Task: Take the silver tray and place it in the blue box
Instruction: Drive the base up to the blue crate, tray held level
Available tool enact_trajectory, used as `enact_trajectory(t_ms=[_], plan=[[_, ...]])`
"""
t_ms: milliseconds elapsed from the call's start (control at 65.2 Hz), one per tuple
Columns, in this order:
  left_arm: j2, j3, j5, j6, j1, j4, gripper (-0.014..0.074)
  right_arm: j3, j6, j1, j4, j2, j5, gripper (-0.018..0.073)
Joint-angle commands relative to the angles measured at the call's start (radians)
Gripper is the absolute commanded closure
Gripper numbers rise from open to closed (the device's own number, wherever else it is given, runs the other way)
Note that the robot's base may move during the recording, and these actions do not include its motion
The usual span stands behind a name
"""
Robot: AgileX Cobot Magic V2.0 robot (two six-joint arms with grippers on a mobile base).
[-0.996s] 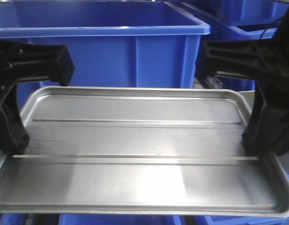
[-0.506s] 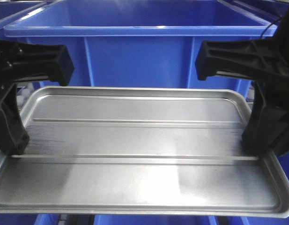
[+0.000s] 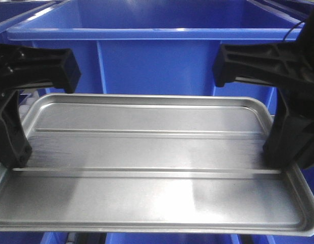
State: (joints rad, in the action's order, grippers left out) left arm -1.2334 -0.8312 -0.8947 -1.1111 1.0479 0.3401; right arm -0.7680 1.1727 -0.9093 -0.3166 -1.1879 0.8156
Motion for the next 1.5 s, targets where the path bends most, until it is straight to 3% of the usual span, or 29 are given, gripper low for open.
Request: enact_trajectory(t_ms=[0, 1487], plan=[[0.023, -0.030, 0.029, -0.010, 0.007, 0.016, 0.0603, -0.032, -0.001, -0.001, -0.030, 0.023, -0.041, 0.0506], [0.023, -0.030, 0.029, -0.010, 0.007, 0.016, 0.0603, -0.032, -0.001, -0.001, -0.030, 0.023, -0.041, 0.0506]])
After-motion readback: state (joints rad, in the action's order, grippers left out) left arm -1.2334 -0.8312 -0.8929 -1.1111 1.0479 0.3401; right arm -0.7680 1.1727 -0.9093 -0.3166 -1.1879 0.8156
